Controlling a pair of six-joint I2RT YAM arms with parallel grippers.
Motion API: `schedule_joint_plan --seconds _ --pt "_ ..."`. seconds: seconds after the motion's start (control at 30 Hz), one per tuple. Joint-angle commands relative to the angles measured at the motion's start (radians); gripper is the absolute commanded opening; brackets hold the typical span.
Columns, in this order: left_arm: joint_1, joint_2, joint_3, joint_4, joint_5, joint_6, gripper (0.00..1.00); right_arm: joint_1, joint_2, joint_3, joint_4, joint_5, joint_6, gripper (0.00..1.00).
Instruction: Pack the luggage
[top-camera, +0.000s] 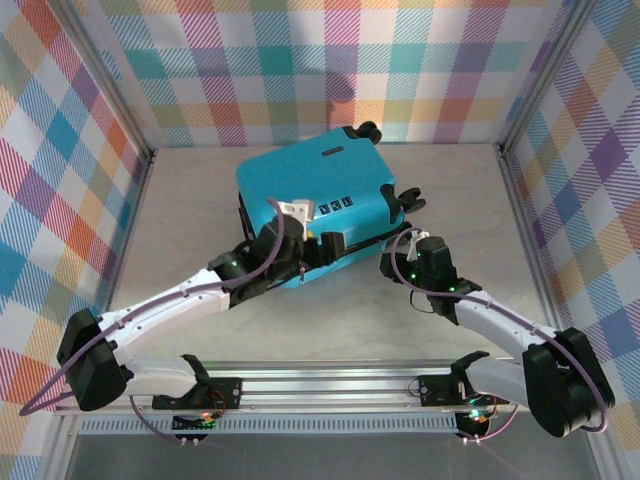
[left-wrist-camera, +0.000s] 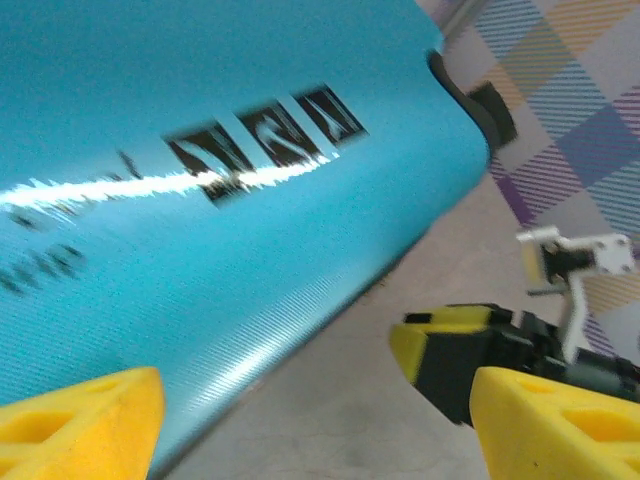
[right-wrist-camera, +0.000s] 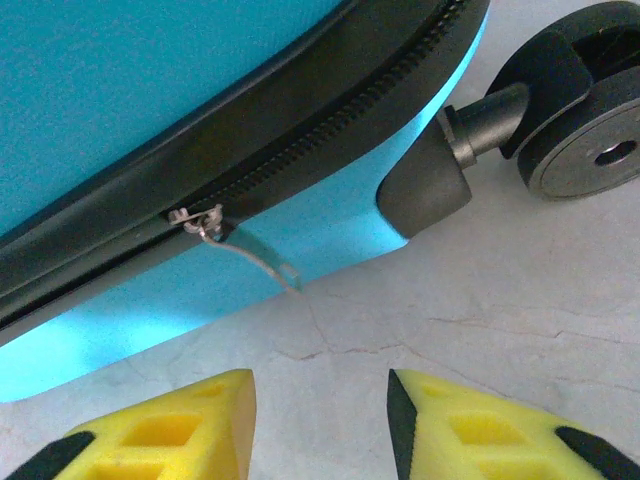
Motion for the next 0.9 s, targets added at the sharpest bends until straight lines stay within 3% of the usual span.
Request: schedule_joint_plan --seconds 0.0,0.17,0.53,0.87 --pt "-0.081 0.007 -0.081 0.111 -0.082 -0.082 0.79 0.012 0.026 0.038 0.061 0.032 -0.030 0.39" --pt "-0.139 0.012 -0.147 0.147 -0.180 -0.165 0.79 0.023 0.068 0.067 0.070 0.020 -0.048 0.37" --pt "-0.142 0.068 -0.241 0.243 -0.153 -0.254 0.79 0.055 0.130 0.111 0.062 0.022 -0.061 0.37" --pt "-0.144 0.180 -0.299 0.372 -0.154 -0.313 0.78 0.059 0.174 0.130 0.043 0.050 -0.077 0.22"
